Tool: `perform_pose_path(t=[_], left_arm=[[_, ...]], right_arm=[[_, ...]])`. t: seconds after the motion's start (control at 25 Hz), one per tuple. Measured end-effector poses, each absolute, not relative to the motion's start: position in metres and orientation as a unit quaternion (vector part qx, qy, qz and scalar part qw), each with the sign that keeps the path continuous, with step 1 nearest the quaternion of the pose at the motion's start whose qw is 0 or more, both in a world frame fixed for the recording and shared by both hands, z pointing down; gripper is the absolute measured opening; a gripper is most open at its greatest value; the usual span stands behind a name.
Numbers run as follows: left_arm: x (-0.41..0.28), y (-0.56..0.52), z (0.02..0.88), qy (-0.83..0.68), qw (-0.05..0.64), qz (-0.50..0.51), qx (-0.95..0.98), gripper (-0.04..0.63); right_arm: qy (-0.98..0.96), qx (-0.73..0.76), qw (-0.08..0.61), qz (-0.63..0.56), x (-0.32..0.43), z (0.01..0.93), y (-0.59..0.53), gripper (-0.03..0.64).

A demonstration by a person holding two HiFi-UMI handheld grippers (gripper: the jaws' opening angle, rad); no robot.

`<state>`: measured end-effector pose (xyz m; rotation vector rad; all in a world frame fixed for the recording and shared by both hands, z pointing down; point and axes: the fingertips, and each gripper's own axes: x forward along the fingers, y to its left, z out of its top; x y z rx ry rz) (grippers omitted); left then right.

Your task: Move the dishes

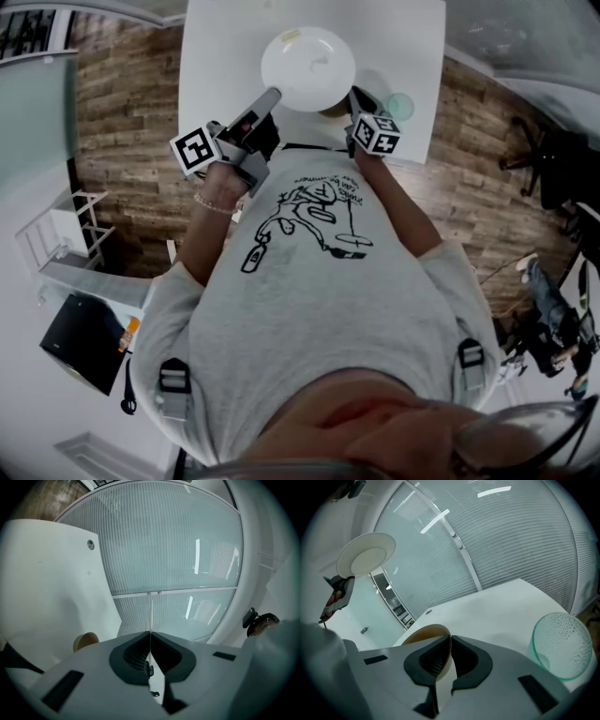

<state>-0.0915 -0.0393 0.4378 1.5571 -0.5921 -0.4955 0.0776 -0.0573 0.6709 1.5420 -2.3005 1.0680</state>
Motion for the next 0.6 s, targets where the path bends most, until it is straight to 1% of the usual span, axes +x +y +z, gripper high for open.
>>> perform_pose_path(t=[0.6], left_arm=[[-0.092, -0.030, 0.439, -0.261, 0.651, -0.208, 0.682, 0.008]], right_arm=[[-0.738, 0.555, 0.098, 0.370, 0.097, 0.704, -0.052, 0.041]])
